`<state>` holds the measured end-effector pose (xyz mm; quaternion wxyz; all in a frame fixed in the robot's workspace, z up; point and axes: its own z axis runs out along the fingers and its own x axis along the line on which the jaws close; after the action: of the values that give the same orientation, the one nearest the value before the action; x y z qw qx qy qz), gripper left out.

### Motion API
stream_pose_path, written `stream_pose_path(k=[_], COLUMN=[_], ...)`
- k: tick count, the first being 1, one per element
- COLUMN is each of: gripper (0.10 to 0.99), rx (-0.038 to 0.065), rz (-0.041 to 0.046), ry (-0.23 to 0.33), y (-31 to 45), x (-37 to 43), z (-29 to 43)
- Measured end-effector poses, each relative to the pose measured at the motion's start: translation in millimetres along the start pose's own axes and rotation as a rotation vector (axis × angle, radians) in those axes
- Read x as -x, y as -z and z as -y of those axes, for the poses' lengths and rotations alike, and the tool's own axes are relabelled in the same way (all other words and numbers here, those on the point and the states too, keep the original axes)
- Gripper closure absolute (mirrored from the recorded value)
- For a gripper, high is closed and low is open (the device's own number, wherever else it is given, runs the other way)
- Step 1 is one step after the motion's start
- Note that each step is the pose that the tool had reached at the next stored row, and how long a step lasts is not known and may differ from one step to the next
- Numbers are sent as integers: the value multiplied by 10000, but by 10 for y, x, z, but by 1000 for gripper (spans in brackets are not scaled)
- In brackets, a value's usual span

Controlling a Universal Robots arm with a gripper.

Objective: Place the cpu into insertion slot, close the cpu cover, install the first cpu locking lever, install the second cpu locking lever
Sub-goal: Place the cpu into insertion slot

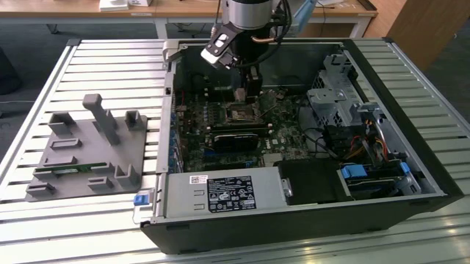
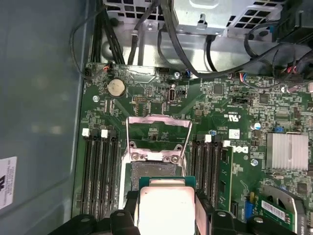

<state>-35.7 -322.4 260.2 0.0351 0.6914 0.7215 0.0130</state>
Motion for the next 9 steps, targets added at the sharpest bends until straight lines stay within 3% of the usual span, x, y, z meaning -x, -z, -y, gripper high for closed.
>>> stream_pose_path(k=[3, 9], gripper=[545, 545], rx=[0, 0], rz=[1, 4], ry=[18, 19], y=[-41, -42], x=[-1, -1], z=[3, 3])
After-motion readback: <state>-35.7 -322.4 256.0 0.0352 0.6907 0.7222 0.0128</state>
